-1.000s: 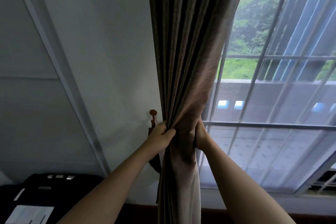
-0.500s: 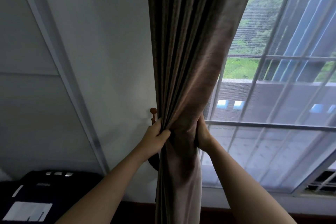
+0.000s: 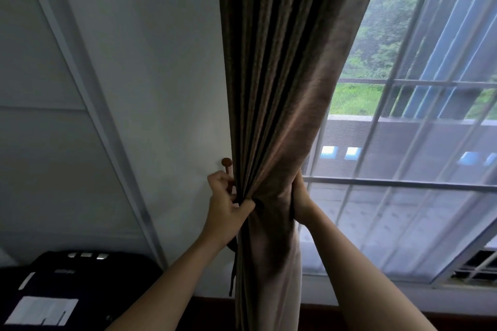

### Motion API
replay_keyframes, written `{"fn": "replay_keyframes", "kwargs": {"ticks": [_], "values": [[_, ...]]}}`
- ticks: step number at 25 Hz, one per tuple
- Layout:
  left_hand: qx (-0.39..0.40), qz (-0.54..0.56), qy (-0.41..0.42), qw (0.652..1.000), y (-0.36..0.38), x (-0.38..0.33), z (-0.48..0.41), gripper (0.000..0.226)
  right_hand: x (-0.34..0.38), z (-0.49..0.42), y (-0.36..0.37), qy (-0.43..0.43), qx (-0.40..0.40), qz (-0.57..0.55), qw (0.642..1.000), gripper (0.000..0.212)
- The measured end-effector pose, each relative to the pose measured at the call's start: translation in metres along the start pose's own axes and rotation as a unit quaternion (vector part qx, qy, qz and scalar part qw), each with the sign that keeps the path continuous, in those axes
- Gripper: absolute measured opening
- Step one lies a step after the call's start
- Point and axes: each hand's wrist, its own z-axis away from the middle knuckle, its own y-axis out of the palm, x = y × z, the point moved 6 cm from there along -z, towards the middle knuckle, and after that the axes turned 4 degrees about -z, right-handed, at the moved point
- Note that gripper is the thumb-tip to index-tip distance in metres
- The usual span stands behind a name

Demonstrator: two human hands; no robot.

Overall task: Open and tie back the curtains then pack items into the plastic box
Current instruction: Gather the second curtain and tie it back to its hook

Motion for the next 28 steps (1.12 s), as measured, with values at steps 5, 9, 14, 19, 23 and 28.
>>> {"fn": "replay_keyframes", "kwargs": {"ticks": [5,9,14,19,23,28], "values": [[0.006,-0.122,-0.058,0.991,-0.001,-0.002,-0.024,0.026,0.006,0.015,0.014,-0.002,0.033,0.010,0.999,0.043],[0.083,-0.187,-0.153,0.967,0.007,0.001,-0.040,0.043,-0.005,0.023,0.023,-0.101,0.010,0.047,0.994,0.035],[0.171,-0.210,-0.150,0.951,0.018,-0.012,-0.045,0.035,-0.054,0.024,0.018,-0.171,-0.050,0.170,0.969,0.056],[0.336,-0.354,-0.116,0.865,0.020,-0.034,-0.070,0.026,-0.063,0.038,0.025,-0.181,-0.004,0.188,0.965,0.061],[0.383,-0.356,-0.134,0.842,0.029,-0.044,-0.078,0.021,-0.072,0.042,0.030,-0.161,0.005,0.185,0.969,0.062],[0.347,-0.320,-0.108,0.875,0.051,-0.045,-0.075,0.009,-0.076,0.036,0.022,-0.133,-0.065,0.184,0.972,0.049]]}}
